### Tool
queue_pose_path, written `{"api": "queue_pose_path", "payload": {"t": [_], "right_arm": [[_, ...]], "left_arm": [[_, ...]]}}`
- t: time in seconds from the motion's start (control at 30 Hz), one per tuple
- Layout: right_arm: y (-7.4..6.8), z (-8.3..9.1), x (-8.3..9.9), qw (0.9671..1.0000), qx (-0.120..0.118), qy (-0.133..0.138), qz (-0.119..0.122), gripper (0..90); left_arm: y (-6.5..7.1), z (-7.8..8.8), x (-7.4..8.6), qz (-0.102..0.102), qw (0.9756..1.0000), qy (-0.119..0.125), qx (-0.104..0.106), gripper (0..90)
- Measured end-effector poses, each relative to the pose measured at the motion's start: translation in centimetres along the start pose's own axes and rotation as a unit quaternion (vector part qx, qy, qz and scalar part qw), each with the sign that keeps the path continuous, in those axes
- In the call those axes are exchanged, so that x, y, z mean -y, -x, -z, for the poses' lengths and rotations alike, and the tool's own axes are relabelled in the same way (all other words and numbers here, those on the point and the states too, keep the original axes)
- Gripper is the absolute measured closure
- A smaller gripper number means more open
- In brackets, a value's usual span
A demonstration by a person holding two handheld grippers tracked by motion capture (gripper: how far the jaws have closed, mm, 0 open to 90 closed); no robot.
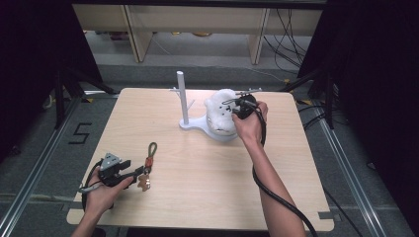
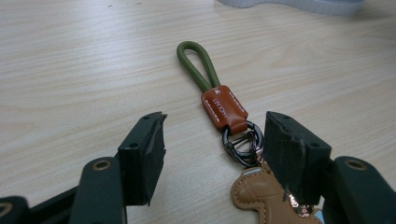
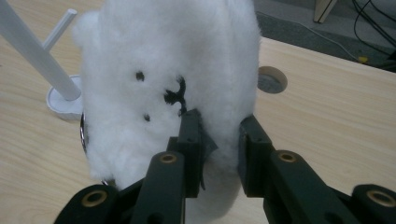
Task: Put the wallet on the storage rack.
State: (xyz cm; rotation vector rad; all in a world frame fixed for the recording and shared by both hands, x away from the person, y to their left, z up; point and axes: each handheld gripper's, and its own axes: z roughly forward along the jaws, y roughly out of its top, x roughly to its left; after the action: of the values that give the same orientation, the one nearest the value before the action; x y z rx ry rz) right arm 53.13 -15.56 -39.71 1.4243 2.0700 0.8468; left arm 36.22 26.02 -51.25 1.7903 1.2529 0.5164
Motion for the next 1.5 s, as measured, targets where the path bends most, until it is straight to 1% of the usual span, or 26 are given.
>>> {"api": "queue_pose_path", "payload": {"t": [0.1,0.2,0.27,0.3,0.33,0.4,0.43,0.53,0.57,0.63,0.73,0.8,0.83,0.87,0.9,0.97,1.03,1.17,1.2,1.27,1.3,1.33,1.4,1.43,1.47,1.5], "right_arm": [[0.0,0.0,0.1,1.0000,0.003,0.001,0.005,70.3],[0.1,0.0,0.1,1.0000,0.003,0.003,0.004,68.6],[0.2,0.0,0.1,1.0000,0.003,0.003,0.002,65.1],[0.3,0.1,0.1,1.0000,0.001,0.005,-0.005,60.7],[0.3,0.2,0.1,0.9999,0.002,0.009,-0.011,59.2],[0.5,0.3,0.1,0.9998,0.000,0.014,-0.010,56.6],[0.5,0.4,0.2,0.9997,-0.003,0.015,-0.019,55.4],[0.7,0.6,0.2,0.9996,-0.007,0.017,-0.021,54.3],[0.7,0.8,0.2,0.9994,-0.010,0.015,-0.030,52.3],[0.8,1.0,0.2,0.9996,-0.008,0.013,-0.024,51.6],[1.0,1.4,0.3,0.9996,-0.014,0.012,-0.022,50.1],[0.9,1.8,0.5,0.9990,-0.022,0.010,-0.037,47.8],[1.0,1.9,0.5,0.9987,-0.030,0.013,-0.041,46.8],[1.0,1.9,0.5,0.9987,-0.030,0.013,-0.041,46.8],[1.0,2.2,0.8,0.9981,-0.034,0.012,-0.049,46.2],[1.1,2.3,1.0,0.9983,-0.037,0.016,-0.042,46.2],[1.2,2.9,1.7,0.9972,-0.045,0.026,-0.054,46.4],[1.1,3.5,2.5,0.9966,-0.050,0.028,-0.059,46.7],[1.2,3.7,2.9,0.9968,-0.052,0.030,-0.052,47.0],[0.9,4.1,3.5,0.9964,-0.051,0.024,-0.064,47.7],[0.9,4.5,4.2,0.9958,-0.057,0.026,-0.067,48.3],[1.2,4.5,4.6,0.9963,-0.058,0.031,-0.056,48.8],[1.1,4.7,4.9,0.9961,-0.060,0.028,-0.058,49.1],[0.8,5.1,5.7,0.9948,-0.063,0.026,-0.076,49.1],[0.9,5.2,6.1,0.9948,-0.061,0.027,-0.077,49.3],[1.1,5.4,6.5,0.9951,-0.066,0.028,-0.069,49.3]], "left_arm": [[0.0,0.0,0.0,0.000,1.0000,0.000,0.000,38.1],[0.0,0.0,0.0,0.000,1.0000,0.000,0.000,38.1],[0.0,0.0,0.0,0.000,1.0000,0.000,0.000,38.1],[0.0,0.0,0.0,-0.001,1.0000,0.000,0.000,38.1],[0.0,0.0,0.0,-0.001,1.0000,0.000,0.000,38.1],[0.0,0.0,0.0,-0.001,1.0000,0.000,0.000,38.0],[0.1,0.0,0.0,0.000,1.0000,0.000,0.000,38.0],[0.1,0.0,0.0,-0.001,1.0000,0.001,0.000,38.0],[0.1,0.0,-0.1,-0.003,1.0000,0.001,0.000,37.9],[0.1,0.0,-0.1,-0.003,1.0000,0.001,0.000,37.9],[0.1,0.1,-0.2,-0.004,1.0000,0.004,-0.001,37.9],[0.1,0.1,-0.2,-0.002,1.0000,0.006,-0.002,37.8],[0.1,0.1,-0.3,0.000,1.0000,0.007,-0.002,37.7],[0.1,0.1,-0.3,0.000,1.0000,0.007,-0.002,37.6],[0.1,0.2,-0.3,0.000,1.0000,0.007,-0.002,37.6],[0.1,0.2,-0.3,0.001,1.0000,0.007,-0.002,37.5],[0.2,0.2,-0.3,0.003,1.0000,0.007,-0.004,37.1],[0.3,0.2,-0.4,0.001,1.0000,0.009,-0.003,36.6],[0.4,0.1,-0.5,0.001,0.9999,0.010,-0.002,36.4],[0.4,0.1,-0.6,0.002,0.9999,0.013,-0.001,36.2],[0.5,0.2,-0.7,0.002,0.9999,0.015,0.000,36.1],[0.5,0.2,-0.7,0.002,0.9999,0.015,0.000,36.2],[0.5,0.2,-0.8,0.000,0.9999,0.016,-0.003,36.2],[0.4,0.2,-0.8,-0.002,0.9998,0.017,-0.004,36.2],[0.4,0.2,-0.8,-0.001,0.9998,0.018,-0.005,36.2],[0.4,0.2,-0.8,0.000,0.9998,0.018,-0.006,36.2]]}}
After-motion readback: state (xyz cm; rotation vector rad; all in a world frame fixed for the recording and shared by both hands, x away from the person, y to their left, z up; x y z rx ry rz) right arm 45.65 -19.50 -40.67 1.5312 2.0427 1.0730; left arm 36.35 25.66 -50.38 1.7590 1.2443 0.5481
